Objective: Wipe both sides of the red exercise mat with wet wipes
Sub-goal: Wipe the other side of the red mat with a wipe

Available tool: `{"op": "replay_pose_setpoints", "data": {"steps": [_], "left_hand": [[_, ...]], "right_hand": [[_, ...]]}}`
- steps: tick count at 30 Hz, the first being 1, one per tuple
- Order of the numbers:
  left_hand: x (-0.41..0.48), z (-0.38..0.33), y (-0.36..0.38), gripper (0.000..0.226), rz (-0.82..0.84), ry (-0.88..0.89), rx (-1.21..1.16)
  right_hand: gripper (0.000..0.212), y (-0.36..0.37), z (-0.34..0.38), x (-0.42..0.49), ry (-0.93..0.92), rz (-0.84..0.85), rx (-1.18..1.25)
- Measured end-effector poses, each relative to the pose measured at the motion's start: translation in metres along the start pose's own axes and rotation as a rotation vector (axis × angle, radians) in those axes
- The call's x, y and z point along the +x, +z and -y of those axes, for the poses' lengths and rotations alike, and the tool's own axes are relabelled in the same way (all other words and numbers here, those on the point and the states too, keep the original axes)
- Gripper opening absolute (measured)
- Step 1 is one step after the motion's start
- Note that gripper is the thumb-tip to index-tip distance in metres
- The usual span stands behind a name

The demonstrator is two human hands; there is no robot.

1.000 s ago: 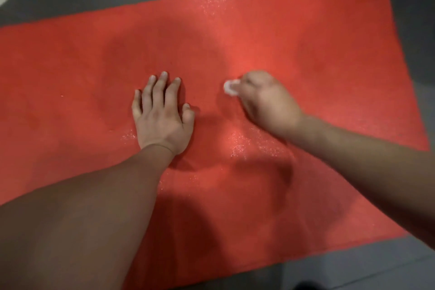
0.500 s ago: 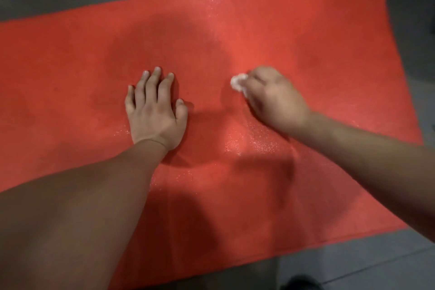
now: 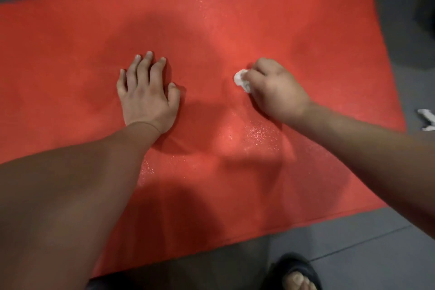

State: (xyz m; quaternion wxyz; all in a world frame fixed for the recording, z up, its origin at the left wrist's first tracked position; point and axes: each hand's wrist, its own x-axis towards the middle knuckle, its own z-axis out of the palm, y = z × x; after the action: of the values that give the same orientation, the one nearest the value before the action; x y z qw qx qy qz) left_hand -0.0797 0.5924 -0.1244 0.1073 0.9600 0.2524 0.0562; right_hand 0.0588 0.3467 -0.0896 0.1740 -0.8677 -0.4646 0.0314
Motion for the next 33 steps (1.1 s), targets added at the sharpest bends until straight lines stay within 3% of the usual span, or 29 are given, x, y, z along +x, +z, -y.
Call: {"op": "replay_pose_setpoints", "data": {"steps": [8,11,15,18,21,24,29,33], "left_hand": [[-0.004,-0.002,-0.006,0.061,0.066,-0.002,0.003],[-0.003,-0.009,-0.02,0.063,0.214,-0.025,-0.02],[-0.04,-0.026,-0.049,0.066,0.356,0.056,-0.004],[-0.085,-0.039,-0.066,0.069,0.491,0.07,-0.022],[-0.111,-0.04,-0.074,0.079,0.646,0.032,0.029],[-0.118,-0.032,-0.075,0.098,0.744,-0.013,0.06],[-0.11,-0.021,-0.078,0.129,0.887,0.04,0.109],[-0.107,-0.02,-0.081,0.14,0.956,0.083,0.187]], "right_hand": [[0.019,0.017,0.068,-0.098,-0.185,0.126,0.185],[0.019,0.018,0.084,-0.113,-0.12,0.202,0.233],[0.032,-0.015,0.091,-0.098,0.138,0.335,0.348],[0.022,-0.025,0.074,-0.089,0.406,0.224,0.253],[0.023,-0.02,0.064,-0.086,0.492,0.122,0.127],[0.015,-0.015,0.071,-0.088,0.401,0.057,0.171],[0.027,-0.007,0.08,-0.105,0.116,0.153,0.148],[0.024,-0.01,0.047,-0.065,0.277,0.093,0.08]]}}
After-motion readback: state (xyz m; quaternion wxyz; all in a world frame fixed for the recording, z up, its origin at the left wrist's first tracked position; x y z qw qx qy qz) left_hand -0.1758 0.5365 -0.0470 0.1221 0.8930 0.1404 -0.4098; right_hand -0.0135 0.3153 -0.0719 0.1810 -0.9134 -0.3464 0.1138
